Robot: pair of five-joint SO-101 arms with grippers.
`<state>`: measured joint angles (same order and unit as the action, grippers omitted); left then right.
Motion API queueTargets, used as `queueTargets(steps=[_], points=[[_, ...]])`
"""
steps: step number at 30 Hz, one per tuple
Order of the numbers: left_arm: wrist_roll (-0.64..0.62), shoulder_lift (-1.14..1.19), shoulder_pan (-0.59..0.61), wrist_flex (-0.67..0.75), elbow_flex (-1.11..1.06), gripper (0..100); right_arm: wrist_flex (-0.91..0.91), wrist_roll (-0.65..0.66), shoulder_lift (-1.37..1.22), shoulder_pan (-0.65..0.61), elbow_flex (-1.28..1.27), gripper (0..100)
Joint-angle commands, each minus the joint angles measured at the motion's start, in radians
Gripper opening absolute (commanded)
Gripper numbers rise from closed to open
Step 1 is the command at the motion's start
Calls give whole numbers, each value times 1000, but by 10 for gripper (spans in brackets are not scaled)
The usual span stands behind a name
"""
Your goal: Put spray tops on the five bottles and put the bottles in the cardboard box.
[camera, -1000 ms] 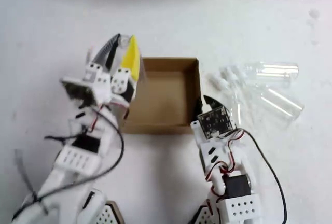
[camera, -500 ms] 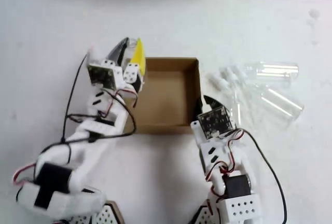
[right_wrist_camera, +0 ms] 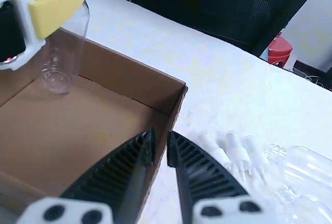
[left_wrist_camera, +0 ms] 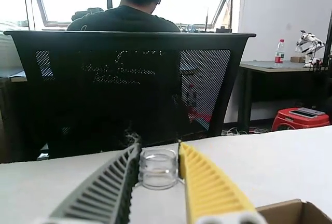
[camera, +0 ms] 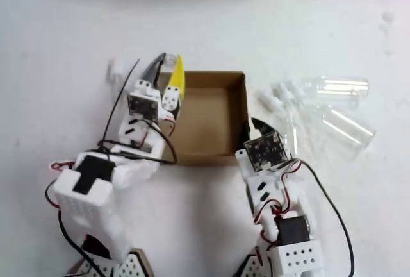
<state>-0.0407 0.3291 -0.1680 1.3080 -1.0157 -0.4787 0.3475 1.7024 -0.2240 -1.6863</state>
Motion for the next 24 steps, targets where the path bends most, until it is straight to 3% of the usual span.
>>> queueTargets(steps=[1,6,15,21,24], points=[[11,1,-1,32,52,24,27,8,-7,7,-9,29],[-97,8,27,14,91,24,25,8,-7,7,-9,30],[-100,1,30,-71,98,26,25,8,-7,7,-9,31],[-98,-1,31,-72,72,174,25,9,-7,7,-9,31],[-98,-1,31,-72,71,179,25,9,-7,7,-9,31]])
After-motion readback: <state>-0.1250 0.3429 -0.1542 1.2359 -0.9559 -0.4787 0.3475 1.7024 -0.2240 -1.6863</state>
